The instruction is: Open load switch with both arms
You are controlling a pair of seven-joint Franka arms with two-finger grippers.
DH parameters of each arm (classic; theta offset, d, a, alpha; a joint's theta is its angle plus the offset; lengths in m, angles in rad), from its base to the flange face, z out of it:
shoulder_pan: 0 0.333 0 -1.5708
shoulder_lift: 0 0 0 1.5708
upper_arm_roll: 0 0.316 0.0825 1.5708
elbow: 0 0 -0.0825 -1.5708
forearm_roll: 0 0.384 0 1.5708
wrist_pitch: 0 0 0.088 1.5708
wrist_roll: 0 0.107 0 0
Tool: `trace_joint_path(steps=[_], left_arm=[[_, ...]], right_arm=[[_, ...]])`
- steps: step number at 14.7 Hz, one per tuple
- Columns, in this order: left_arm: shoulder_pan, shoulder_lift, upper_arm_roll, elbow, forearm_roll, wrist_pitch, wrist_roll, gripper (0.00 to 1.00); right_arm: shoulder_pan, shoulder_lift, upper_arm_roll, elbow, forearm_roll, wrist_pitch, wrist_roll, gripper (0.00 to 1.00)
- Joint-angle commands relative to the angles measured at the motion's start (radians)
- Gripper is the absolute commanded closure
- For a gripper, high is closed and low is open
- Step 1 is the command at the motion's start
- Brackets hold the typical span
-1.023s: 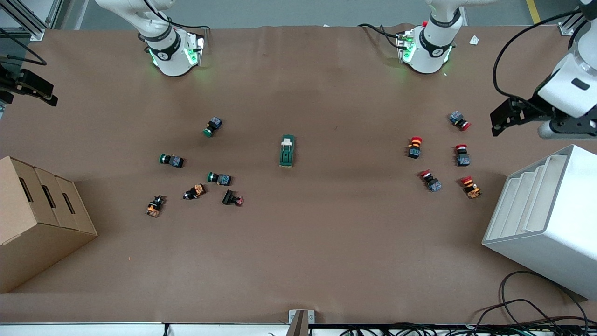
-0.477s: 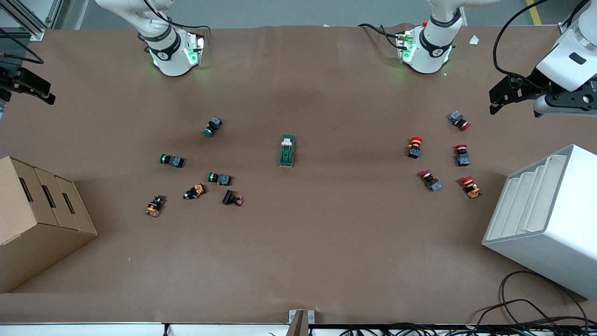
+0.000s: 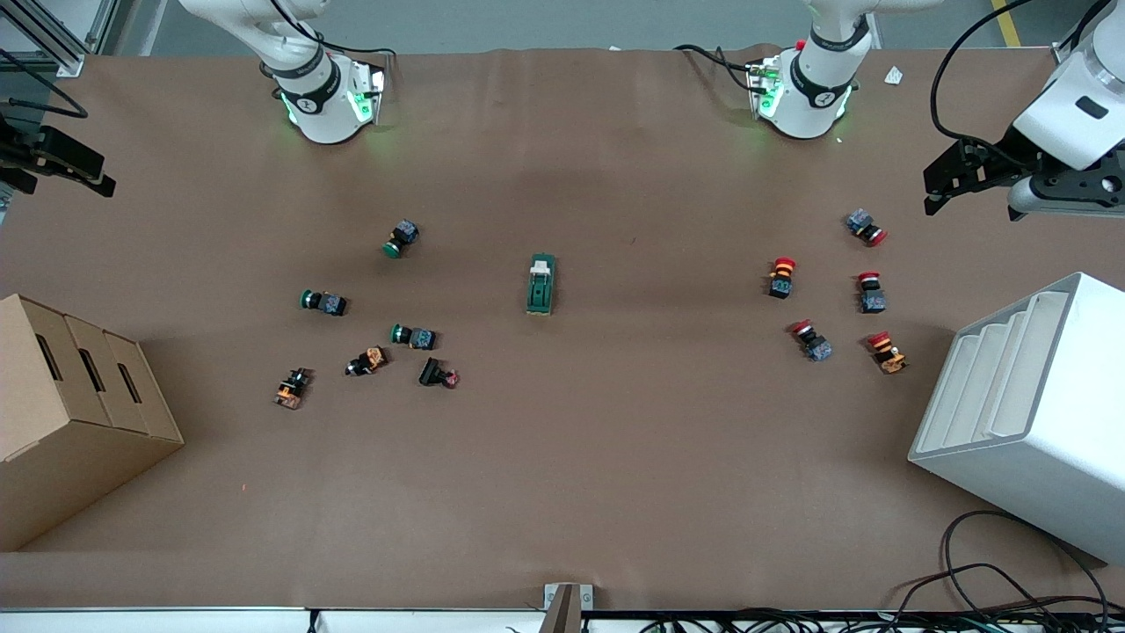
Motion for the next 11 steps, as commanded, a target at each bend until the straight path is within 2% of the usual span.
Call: trace_joint_path(steps=[1,4,11], left_arm=[[-0.008,0.008,0.004,0.032,-0.014,-0.024,-0.005,0.0],[-0.008,0.011,0.004,0.041,-0.014,-0.031,-0.081,0.0],[-0.006,0.012,0.004,0.046,-0.016,-0.072,-0.086,0.0]], right_arm=[[-0.006,-0.03,0.008,-0.031,0.003,0.01,0.002,0.0],[-0.002,-0.03,0.01,-0.026,0.003,0.016,0.003,0.0],[-0.027,-0.029,0.007,-0.026,0.001,0.02,0.003,0.0]])
